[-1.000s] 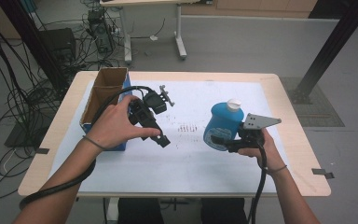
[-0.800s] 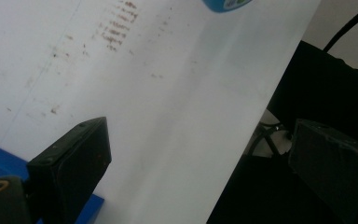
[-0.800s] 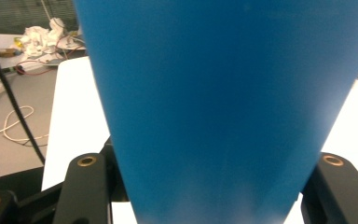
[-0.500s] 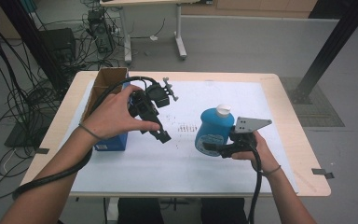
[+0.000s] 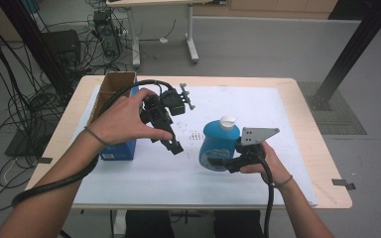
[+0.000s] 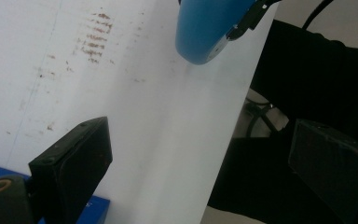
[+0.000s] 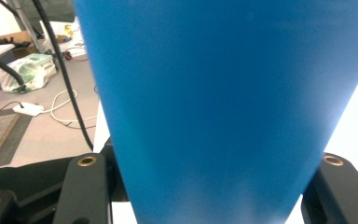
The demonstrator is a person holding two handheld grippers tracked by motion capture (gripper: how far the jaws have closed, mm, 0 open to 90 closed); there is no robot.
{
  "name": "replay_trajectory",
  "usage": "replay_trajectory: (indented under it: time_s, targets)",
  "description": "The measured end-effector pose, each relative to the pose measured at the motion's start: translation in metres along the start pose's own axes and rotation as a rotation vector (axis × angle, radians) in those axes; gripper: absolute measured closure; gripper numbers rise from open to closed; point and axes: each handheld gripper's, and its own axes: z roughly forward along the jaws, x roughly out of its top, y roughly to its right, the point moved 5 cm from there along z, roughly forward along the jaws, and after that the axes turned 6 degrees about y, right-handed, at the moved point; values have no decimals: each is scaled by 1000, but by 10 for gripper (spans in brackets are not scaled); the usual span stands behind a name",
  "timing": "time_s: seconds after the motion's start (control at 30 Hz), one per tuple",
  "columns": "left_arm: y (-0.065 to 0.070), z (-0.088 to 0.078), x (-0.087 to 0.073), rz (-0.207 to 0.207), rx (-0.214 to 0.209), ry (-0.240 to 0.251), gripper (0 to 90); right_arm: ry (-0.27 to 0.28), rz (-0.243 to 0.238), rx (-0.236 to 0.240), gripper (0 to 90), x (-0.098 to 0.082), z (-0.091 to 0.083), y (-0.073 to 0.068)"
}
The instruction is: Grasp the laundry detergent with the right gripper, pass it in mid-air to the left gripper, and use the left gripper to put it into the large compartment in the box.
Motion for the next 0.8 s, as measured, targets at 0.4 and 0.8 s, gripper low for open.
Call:
replay_trajectory:
  time_s: [0.4, 0.8]
  targets:
    - [10, -6, 10, 57, -4, -23, 64, -23, -14, 50, 407, 4, 15, -2]
    - [22, -6, 27, 106, -10, -56, 64, -28, -24, 83, 407, 6, 25, -5]
